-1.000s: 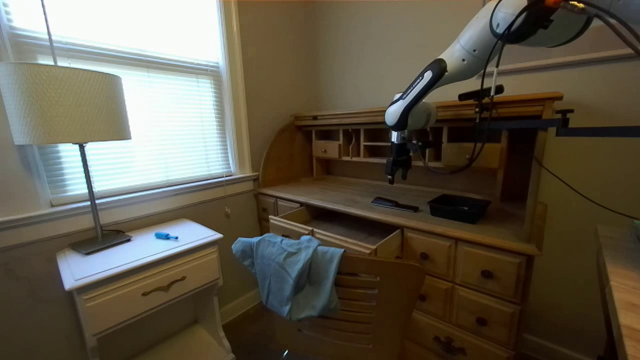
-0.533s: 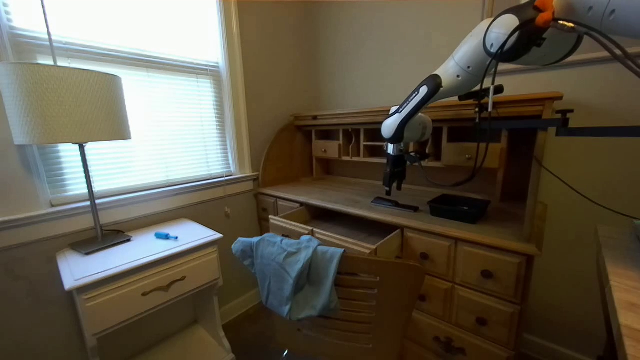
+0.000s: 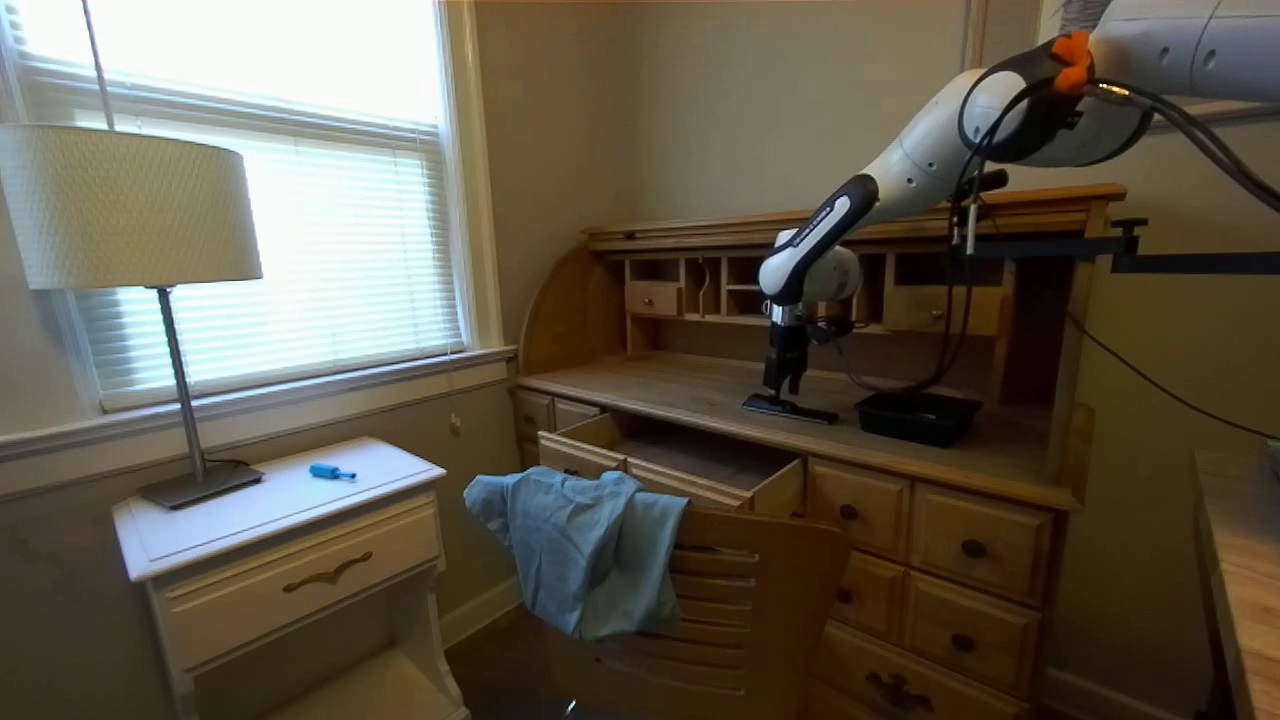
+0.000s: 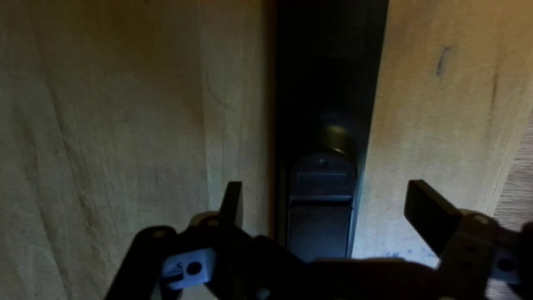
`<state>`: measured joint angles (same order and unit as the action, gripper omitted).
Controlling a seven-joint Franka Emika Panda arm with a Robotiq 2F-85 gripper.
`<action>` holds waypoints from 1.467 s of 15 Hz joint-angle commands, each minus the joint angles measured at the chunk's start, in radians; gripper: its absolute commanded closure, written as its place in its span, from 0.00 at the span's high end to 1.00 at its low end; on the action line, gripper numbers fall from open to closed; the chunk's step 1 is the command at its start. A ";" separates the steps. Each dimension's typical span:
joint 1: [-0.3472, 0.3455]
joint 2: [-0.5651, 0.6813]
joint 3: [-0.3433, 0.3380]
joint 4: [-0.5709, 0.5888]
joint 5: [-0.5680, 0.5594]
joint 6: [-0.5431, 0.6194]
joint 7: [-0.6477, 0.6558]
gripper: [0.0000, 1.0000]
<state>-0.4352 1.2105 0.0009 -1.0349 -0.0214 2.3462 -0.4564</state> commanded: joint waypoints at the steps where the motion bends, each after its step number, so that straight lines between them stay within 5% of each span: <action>1: 0.003 0.074 0.003 0.122 0.009 -0.049 -0.017 1.00; 11: -0.003 0.160 0.010 0.251 0.018 -0.111 -0.023 1.00; 12: -0.005 0.168 0.011 0.264 0.019 -0.117 -0.024 0.75; 18: -0.006 0.204 0.011 0.333 0.018 -0.157 -0.024 0.37; 22: -0.002 0.175 0.022 0.323 0.012 -0.201 -0.012 0.31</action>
<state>-0.4345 1.3728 0.0074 -0.7635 -0.0211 2.1994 -0.4564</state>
